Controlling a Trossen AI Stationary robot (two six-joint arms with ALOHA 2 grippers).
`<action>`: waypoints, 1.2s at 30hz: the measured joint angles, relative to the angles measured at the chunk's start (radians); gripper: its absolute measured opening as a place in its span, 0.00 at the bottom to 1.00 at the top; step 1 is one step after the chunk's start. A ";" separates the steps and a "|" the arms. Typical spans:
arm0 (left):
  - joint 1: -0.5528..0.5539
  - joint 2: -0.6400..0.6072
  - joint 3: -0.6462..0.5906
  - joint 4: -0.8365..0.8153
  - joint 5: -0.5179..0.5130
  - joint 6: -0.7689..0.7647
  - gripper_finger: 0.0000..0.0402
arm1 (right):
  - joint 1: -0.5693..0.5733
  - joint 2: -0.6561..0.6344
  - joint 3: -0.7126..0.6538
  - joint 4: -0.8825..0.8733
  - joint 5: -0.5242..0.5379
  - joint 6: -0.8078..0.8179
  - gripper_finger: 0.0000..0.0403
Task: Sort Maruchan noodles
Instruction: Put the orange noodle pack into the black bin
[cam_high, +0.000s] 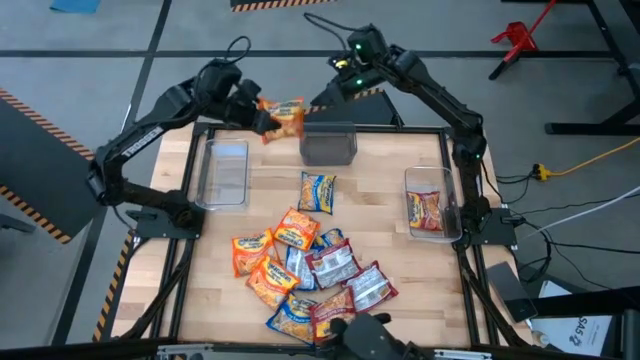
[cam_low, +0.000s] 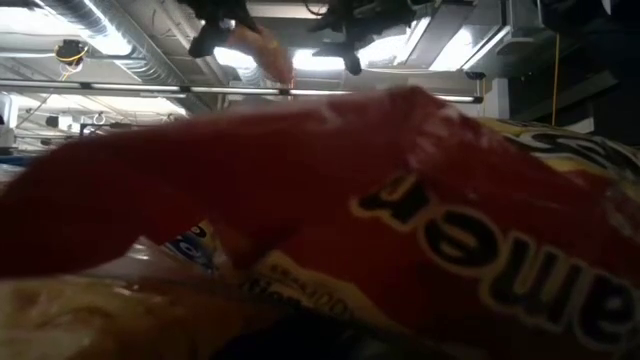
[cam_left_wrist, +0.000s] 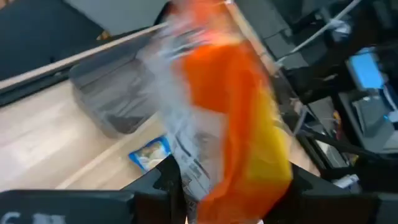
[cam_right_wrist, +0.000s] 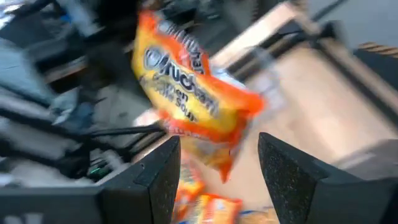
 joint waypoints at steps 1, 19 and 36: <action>0.010 0.002 0.000 0.008 0.011 0.010 0.35 | 0.001 0.003 0.000 0.013 -0.022 0.007 0.49; 0.053 -0.170 -0.005 0.232 0.149 -0.094 0.35 | 0.023 0.003 0.000 0.291 -0.168 0.002 0.49; 0.052 -0.200 -0.005 0.291 0.137 -0.065 0.35 | 0.040 0.068 0.000 0.584 -0.242 0.202 0.65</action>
